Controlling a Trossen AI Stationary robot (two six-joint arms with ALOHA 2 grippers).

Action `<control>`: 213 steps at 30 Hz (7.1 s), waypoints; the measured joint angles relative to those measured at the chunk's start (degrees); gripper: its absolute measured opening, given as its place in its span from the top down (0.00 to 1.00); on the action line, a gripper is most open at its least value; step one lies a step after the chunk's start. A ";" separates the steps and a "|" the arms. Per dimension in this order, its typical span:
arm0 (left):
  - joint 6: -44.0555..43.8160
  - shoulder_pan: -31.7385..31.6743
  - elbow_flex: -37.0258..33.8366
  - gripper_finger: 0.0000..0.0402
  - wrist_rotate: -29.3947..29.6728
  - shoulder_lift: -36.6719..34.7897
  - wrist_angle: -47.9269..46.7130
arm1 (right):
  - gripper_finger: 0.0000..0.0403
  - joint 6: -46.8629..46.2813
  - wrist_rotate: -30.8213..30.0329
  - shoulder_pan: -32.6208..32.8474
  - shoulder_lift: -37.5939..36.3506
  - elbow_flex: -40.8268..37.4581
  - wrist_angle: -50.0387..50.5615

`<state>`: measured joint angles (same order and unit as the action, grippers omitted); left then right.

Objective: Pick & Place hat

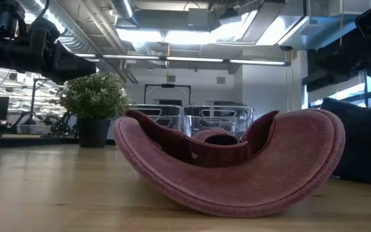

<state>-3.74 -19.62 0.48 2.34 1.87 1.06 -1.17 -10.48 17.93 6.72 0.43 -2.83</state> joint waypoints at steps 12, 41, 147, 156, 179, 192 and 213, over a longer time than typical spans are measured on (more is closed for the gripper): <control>0.02 0.00 0.00 0.65 0.00 -0.01 0.00 | 0.43 0.00 0.00 -0.01 0.01 -0.02 -0.01; 0.02 0.00 -0.01 0.65 -0.02 0.02 0.01 | 0.43 -0.02 0.00 -0.02 0.00 -0.02 0.00; 0.02 0.00 0.01 0.65 0.66 0.02 0.02 | 0.90 -14.84 14.00 -0.07 84.76 43.43 33.16; 0.02 0.00 -0.01 0.65 0.66 0.02 0.02 | 0.94 -20.61 11.65 -0.09 76.05 43.22 38.12; -13.69 0.00 0.02 0.65 0.56 -0.01 7.93 | 0.94 3.58 -30.89 -0.15 60.30 72.20 48.95; -35.65 0.00 3.38 0.65 -20.88 2.07 15.90 | 0.94 31.46 -17.92 -7.22 60.73 78.40 28.83; -37.63 0.45 36.06 0.65 -54.29 55.47 41.53 | 0.93 37.42 29.31 -13.27 67.57 78.38 4.30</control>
<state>-41.37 -19.17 36.53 -51.95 57.34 42.59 36.25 18.83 4.67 74.29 78.81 1.47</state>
